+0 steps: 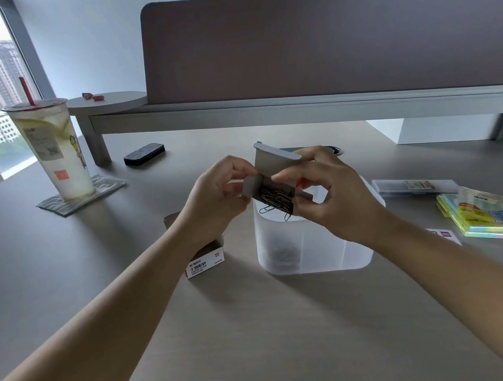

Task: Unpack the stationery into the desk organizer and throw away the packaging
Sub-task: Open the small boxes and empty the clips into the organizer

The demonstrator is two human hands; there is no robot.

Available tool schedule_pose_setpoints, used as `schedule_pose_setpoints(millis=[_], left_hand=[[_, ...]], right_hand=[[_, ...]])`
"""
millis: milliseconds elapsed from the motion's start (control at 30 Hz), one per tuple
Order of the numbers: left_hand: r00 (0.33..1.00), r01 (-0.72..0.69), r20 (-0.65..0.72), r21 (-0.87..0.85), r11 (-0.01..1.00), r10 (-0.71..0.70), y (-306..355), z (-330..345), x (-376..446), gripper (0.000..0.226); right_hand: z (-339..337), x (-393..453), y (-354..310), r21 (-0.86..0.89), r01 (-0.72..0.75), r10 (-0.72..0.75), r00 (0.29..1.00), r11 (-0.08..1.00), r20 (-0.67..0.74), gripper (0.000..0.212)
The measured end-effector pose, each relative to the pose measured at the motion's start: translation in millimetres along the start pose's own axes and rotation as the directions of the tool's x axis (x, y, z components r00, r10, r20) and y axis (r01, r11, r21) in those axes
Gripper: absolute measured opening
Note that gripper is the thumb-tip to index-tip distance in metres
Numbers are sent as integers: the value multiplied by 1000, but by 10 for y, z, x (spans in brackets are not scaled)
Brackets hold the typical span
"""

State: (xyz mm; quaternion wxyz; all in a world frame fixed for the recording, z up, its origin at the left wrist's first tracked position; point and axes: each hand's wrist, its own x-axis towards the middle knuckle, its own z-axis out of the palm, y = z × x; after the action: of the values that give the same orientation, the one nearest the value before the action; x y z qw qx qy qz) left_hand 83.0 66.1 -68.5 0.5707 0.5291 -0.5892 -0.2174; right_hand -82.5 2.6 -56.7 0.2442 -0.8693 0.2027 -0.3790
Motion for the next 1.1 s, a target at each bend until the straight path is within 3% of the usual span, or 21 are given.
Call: schedule_pose_setpoints(millis=[767,1100], left_hand=[[993,-85,-81,19,996,87,72,48,-94,49],[981,-153,-112,59,986,159,74,85,-144,40]], right_hand=[[-16,-7,-61,-69,11,-14,999,998,-32,32],[16,15,39,-167,144,-162,982,975,-98,35]])
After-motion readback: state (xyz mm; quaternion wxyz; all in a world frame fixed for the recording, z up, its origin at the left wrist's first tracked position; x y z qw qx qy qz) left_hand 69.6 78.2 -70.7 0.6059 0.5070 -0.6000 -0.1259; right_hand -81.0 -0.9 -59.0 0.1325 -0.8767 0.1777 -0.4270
